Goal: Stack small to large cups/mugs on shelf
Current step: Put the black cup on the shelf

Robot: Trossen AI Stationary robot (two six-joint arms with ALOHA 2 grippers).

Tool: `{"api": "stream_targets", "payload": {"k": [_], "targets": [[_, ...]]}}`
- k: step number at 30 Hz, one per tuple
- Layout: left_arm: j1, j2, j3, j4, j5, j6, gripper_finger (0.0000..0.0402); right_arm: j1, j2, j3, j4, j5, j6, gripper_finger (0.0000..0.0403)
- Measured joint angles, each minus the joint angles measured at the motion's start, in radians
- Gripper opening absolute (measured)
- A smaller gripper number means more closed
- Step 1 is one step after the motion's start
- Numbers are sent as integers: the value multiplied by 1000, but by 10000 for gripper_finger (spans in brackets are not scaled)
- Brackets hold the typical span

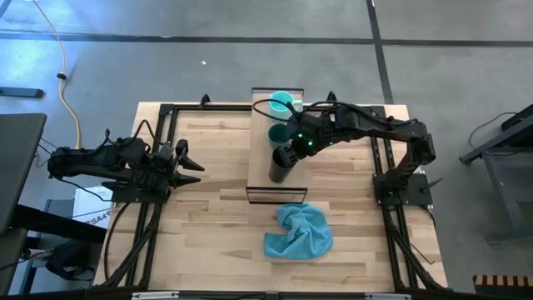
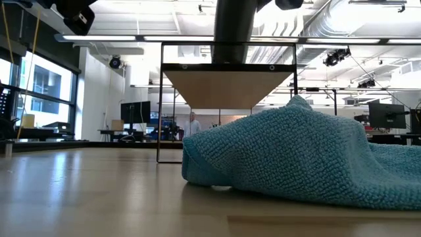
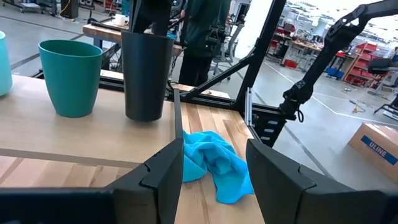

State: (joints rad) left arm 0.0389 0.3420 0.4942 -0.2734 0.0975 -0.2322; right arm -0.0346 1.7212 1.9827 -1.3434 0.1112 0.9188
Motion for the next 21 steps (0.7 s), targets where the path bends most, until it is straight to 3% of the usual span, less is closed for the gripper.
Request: {"api": "stream_targets", "payload": {"k": [21], "targets": [[0,0,0,-16,3,-10,163,0,18,0,-13,-25,0,0]]}}
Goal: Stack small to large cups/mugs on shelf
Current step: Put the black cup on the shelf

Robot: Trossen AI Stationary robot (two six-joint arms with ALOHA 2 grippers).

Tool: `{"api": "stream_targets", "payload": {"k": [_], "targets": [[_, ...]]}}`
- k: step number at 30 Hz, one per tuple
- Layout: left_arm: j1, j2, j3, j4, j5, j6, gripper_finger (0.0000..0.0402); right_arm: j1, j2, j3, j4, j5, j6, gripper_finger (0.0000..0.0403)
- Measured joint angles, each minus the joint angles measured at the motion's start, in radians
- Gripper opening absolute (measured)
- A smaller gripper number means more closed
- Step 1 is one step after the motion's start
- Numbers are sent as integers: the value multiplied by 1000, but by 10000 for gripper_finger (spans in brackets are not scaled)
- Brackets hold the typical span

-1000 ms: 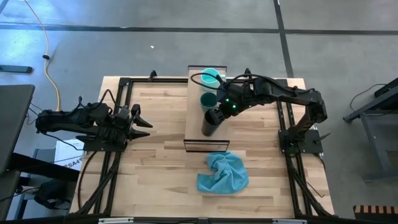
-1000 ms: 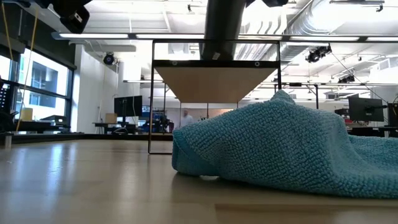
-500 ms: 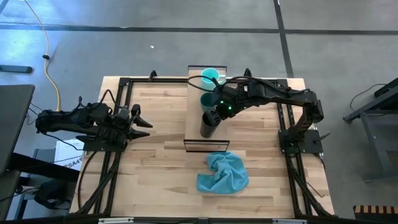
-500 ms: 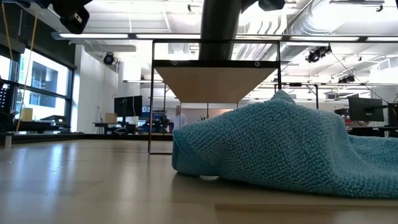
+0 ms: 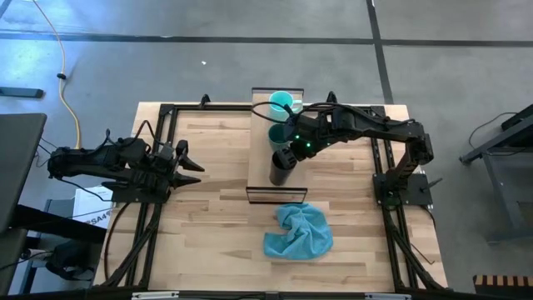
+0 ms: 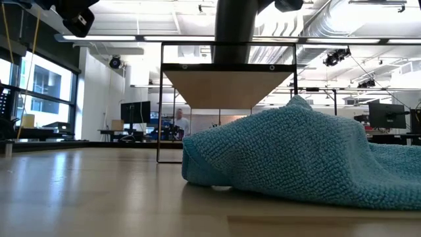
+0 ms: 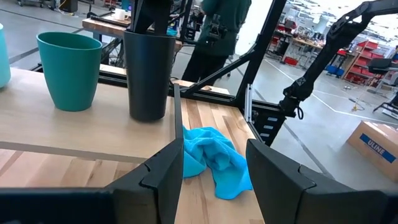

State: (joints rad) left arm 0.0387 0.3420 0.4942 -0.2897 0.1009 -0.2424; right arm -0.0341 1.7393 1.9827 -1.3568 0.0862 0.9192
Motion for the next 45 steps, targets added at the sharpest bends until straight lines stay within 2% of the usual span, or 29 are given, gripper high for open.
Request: {"api": "stream_targets", "payload": {"k": [6,31,45], "targets": [[0,0,0,0,0,1,163,0,0,0,0,-31,-3,0],[0,0,0,-2,0,1,163,-1,0,0,22,-26,-19,1],[0,0,0,-6,0,2,163,-5,0,0,23,-26,-19,33]]}}
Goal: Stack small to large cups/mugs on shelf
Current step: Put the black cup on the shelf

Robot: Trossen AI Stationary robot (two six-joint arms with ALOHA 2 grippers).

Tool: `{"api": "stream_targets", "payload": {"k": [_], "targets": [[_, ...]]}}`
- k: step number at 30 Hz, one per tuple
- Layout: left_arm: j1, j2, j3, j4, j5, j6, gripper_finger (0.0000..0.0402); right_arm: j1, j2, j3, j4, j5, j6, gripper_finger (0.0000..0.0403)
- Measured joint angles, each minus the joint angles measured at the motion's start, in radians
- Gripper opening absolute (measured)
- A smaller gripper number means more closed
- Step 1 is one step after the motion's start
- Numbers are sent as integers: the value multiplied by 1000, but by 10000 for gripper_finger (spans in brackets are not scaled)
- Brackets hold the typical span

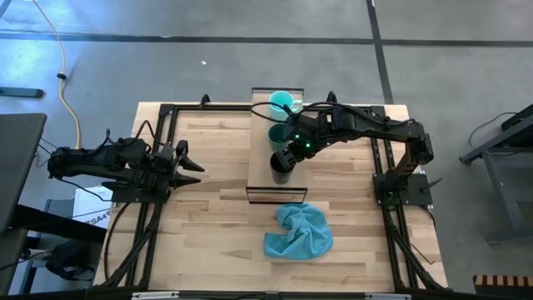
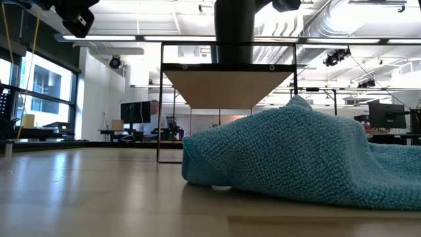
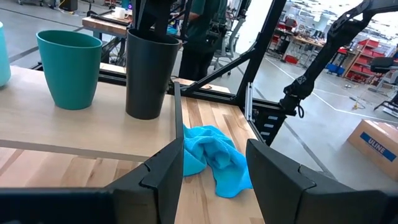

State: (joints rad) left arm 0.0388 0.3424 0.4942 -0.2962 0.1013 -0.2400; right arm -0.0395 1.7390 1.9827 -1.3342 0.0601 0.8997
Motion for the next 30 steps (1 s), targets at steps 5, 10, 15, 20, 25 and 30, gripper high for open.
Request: {"api": "stream_targets", "payload": {"k": [5,10,15,20,25,30], "targets": [[0,0,0,0,0,3,163,0,4,0,5,-1,-1,33],[0,0,0,0,0,4,163,0,31,0,23,-27,-12,33],[0,0,0,-15,0,0,163,-2,38,0,13,-39,-27,33],[0,0,0,-26,22,-1,163,-12,34,0,18,-44,-27,33],[0,0,0,-26,22,-1,163,-14,34,0,32,-53,-37,34],[0,0,0,-26,22,-1,163,-13,34,0,37,-61,-45,34]]}}
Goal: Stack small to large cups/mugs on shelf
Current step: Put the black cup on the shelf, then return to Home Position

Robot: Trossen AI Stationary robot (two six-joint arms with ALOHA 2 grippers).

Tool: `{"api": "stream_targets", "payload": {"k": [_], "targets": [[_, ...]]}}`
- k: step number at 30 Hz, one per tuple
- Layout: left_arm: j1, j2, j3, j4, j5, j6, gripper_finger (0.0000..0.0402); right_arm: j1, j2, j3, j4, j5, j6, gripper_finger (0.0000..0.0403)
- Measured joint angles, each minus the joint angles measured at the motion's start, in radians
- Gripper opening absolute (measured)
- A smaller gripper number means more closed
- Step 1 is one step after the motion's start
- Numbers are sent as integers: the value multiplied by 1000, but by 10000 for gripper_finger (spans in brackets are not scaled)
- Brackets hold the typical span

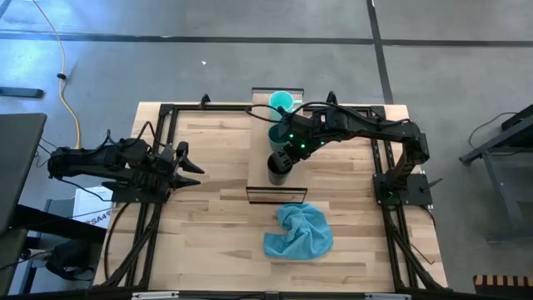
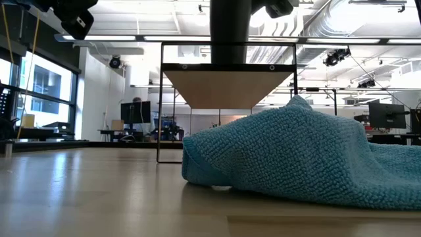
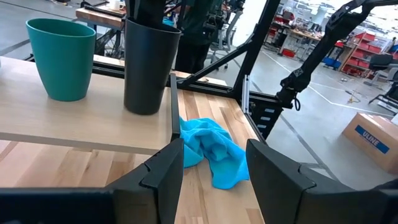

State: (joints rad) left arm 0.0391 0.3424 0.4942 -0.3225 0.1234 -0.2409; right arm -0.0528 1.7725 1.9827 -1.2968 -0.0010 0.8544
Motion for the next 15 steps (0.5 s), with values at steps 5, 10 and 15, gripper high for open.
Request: {"api": "stream_targets", "payload": {"k": [5,10,15], "targets": [[0,0,0,0,-1,0,163,0,0,0,1,0,-8,44],[0,0,0,0,-2,0,163,0,0,0,1,0,-8,73],[0,0,0,1,-4,0,163,0,0,0,1,0,-8,89]]}}
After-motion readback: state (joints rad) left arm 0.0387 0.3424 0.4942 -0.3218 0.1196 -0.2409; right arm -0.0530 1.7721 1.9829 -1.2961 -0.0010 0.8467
